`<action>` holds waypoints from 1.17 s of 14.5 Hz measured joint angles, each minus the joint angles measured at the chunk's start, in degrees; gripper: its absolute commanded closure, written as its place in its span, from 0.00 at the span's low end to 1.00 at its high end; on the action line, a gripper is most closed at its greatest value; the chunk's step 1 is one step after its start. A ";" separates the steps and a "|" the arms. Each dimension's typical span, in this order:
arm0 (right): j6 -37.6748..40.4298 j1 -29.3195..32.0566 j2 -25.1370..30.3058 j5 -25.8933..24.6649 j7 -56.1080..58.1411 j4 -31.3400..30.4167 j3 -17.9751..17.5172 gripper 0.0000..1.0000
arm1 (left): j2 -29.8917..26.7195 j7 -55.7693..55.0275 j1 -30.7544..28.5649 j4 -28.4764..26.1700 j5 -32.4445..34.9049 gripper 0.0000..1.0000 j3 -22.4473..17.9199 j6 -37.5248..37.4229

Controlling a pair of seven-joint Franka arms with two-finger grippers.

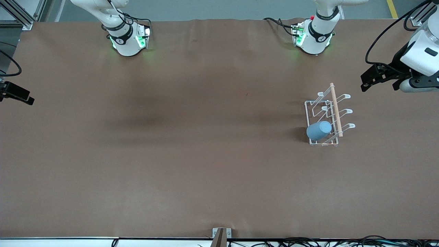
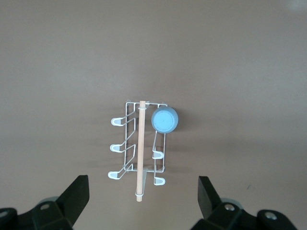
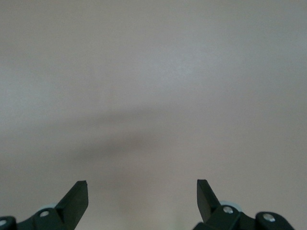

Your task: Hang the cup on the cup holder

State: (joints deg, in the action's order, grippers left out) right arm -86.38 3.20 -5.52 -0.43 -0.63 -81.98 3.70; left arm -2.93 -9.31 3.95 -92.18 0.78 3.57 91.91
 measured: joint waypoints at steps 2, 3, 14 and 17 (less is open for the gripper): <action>-0.22 0.00 0.00 0.00 0.00 0.00 0.00 0.00 | 0.00 -0.06 0.00 0.00 0.00 0.00 0.00 0.00; -0.46 0.00 0.00 0.00 0.00 0.00 0.00 0.00 | 0.00 -0.06 0.00 0.00 -0.01 0.00 0.00 0.00; -1.00 0.01 0.00 0.00 0.00 0.00 0.01 0.00 | -0.01 2.77 0.01 0.00 -3.25 0.01 -1.70 0.03; -1.00 0.01 0.00 0.00 0.00 0.00 0.01 0.00 | -0.03 2.79 0.03 0.00 -3.25 0.01 -1.75 0.04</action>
